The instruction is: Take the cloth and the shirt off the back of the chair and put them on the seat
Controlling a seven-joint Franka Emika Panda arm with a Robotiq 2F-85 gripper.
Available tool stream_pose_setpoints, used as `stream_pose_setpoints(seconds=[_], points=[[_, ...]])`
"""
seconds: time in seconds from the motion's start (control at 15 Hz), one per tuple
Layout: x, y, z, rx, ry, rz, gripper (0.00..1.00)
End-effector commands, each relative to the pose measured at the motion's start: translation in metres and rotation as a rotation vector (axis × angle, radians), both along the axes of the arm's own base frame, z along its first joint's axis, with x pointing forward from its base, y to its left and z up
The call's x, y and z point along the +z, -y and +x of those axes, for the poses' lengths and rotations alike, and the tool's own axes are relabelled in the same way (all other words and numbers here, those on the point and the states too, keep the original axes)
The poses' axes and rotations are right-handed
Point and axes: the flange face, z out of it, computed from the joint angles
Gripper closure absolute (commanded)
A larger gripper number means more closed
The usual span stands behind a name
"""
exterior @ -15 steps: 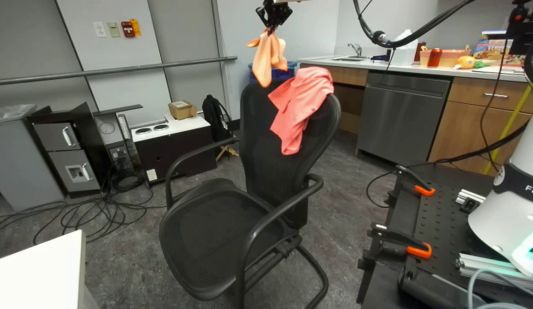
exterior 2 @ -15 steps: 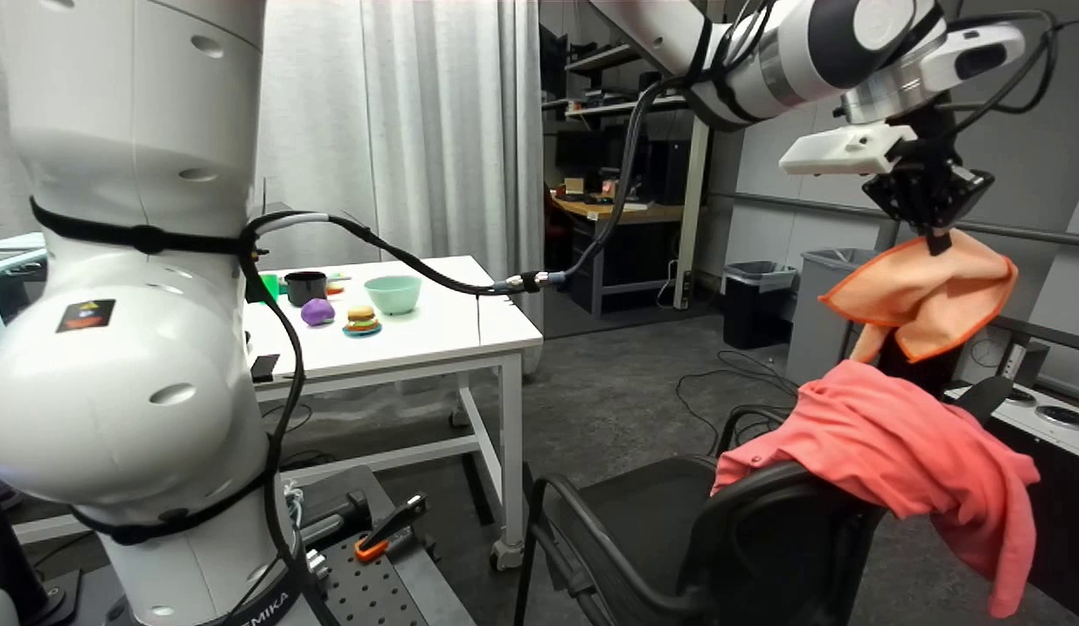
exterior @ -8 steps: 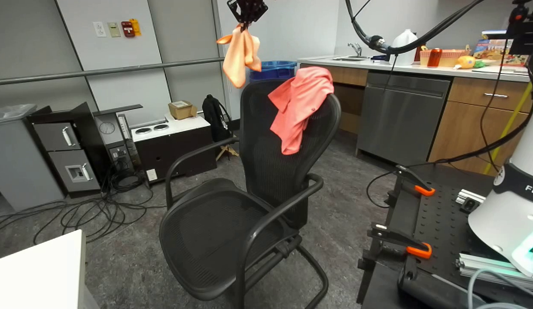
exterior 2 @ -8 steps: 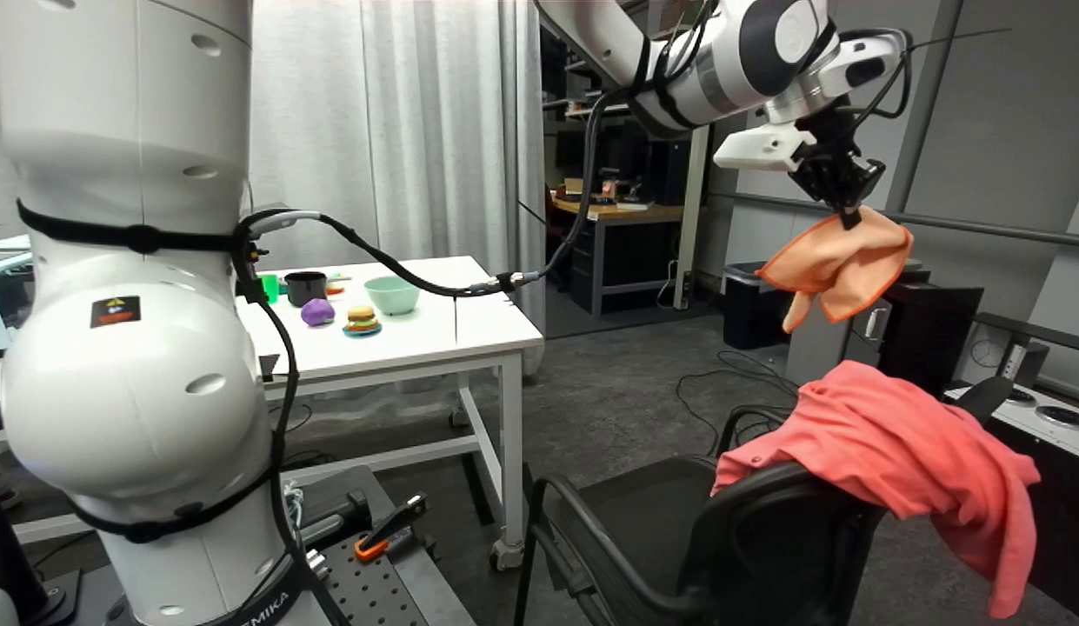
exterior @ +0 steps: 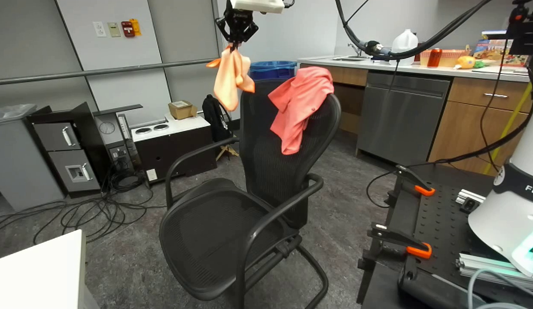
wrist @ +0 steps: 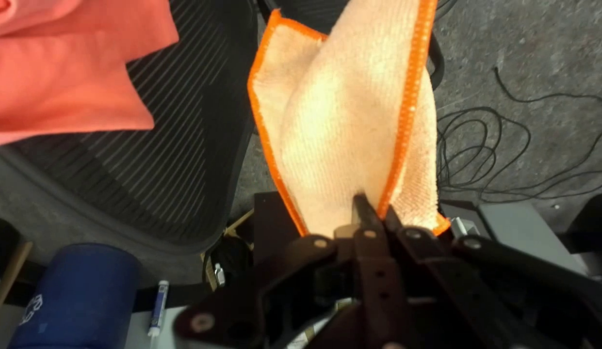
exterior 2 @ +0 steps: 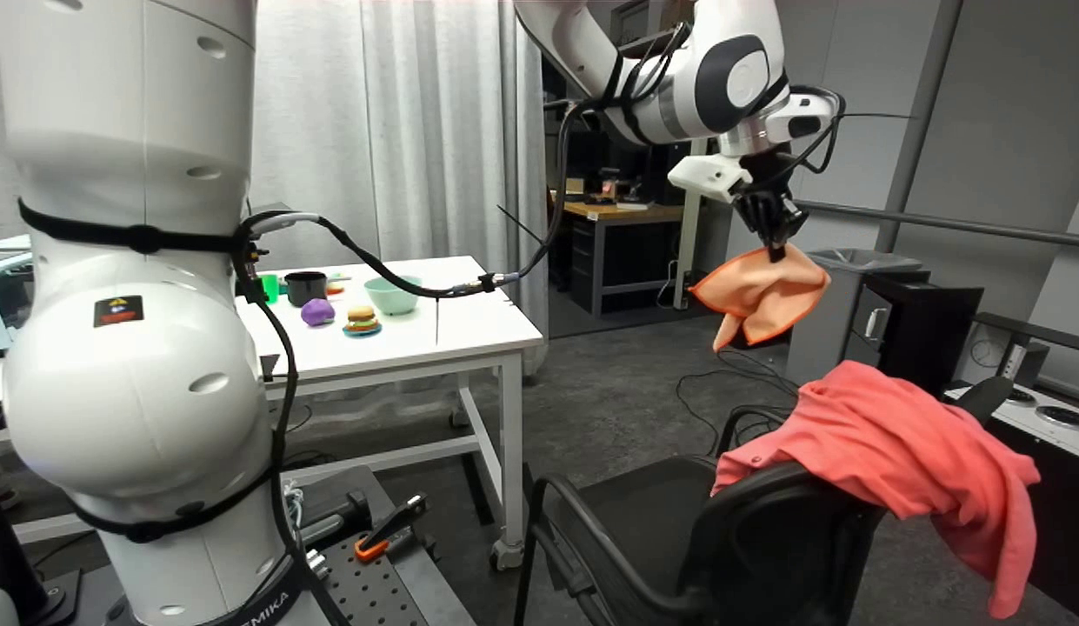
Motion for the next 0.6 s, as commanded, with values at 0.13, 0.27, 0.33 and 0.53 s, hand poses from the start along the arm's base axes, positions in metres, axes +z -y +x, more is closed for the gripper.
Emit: stream_pose_setpoints(seconds=[0.13,0.27,0.33,0.53], points=[[-0.007,-0.009,-0.006,0.011,-0.098,0.096,0.99],[-0.01,-0.01,-0.007,0.007,-0.127,0.117,0.99],[-0.012,-0.01,-0.008,0.004,-0.14,0.124,0.99],[-0.016,-0.008,-0.011,-0.01,-0.174,0.134,0.64]])
